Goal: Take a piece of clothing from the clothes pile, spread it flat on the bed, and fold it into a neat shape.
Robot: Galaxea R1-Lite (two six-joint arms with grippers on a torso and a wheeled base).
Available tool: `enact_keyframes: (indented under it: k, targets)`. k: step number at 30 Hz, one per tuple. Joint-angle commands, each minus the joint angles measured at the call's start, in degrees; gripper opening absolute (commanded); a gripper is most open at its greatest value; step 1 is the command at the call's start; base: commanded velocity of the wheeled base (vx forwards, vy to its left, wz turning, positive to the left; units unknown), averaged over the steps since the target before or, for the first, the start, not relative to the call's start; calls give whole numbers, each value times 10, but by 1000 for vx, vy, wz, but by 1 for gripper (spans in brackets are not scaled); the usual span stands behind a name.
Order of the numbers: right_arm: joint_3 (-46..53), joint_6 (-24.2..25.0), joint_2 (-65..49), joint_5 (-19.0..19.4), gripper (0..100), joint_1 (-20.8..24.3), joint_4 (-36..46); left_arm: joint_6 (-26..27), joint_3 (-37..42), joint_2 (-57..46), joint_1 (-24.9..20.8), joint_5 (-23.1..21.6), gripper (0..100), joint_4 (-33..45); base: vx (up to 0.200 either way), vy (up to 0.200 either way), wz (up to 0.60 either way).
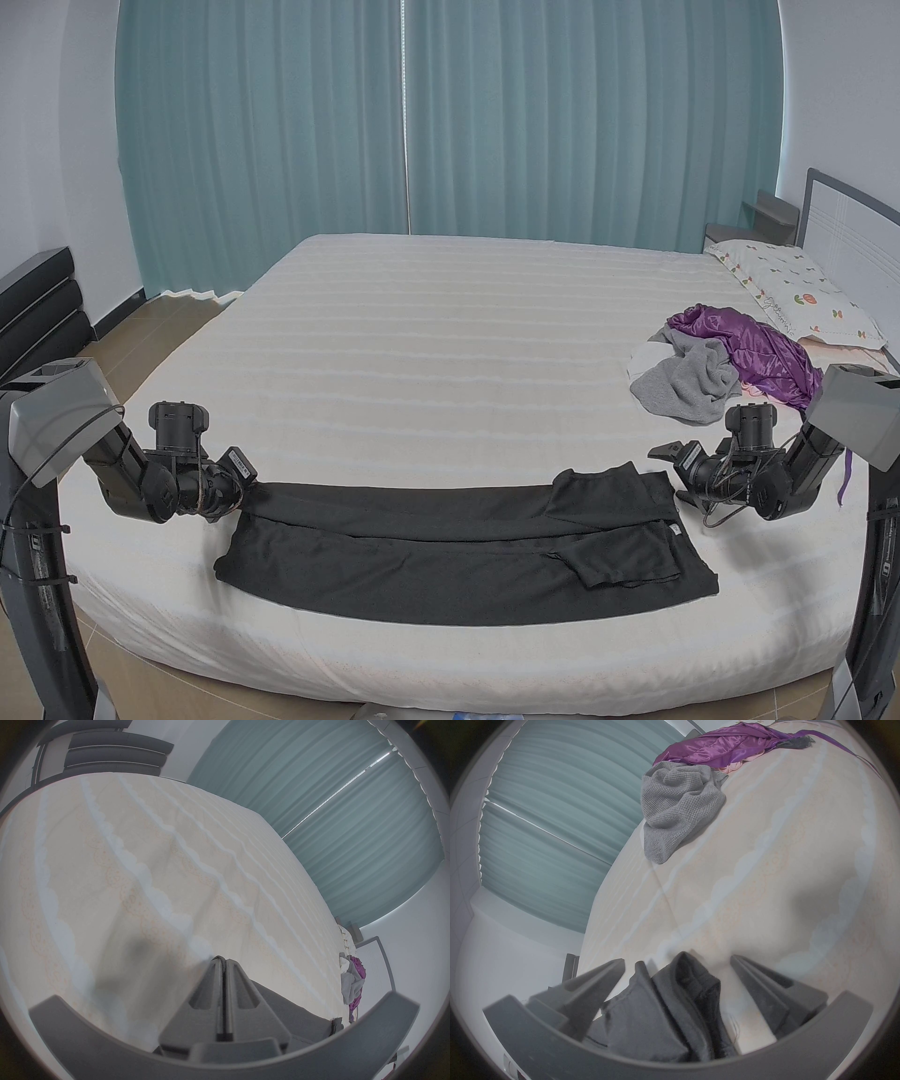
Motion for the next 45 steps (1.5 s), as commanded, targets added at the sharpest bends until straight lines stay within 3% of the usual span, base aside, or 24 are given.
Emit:
enact_keyframes:
  k: [1, 6, 22, 23, 24, 25, 31, 40, 45]
  targets:
    - [-14, -2, 27, -10, 0, 7, 1, 0, 0, 1, 0, -1, 0, 0, 0, 0, 0]
    - [-19, -19, 35, -34, 0, 8, 0, -1, 1, 1, -1, 0, 0, 0, 0, 0, 0]
    - [-14, -16, 35, -33, 0, -3, -28, -2, 1, 1, -1, -1, 0, 0, 0, 0, 0]
    - [-13, -15, 33, -33, 100, -3, -29, -8, 1, 1, -1, -1, 0, 0, 0, 0, 0]
    - [-13, -13, 31, -33, 100, -3, -29, -13, 1, 1, -1, -1, 0, 0, 0, 0, 0]
    - [-11, -9, 27, -32, 100, -3, -29, -19, 0, -1, -1, -1, 100, -1, 0, 0, 0]
    - [25, 47, -35, -22, 100, -9, -33, -39, 1, -22, 3, -8, 100, 0, 0, 0, 0]
    - [175, 51, -129, -7, 100, -7, -137, -70, 113, -136, -1, -9, 100, -49, 0, 0, 0]
    - [247, 52, -177, -6, 100, 12, -147, -71, 167, -153, -2, -15, 100, -59, -160, 0, 0]
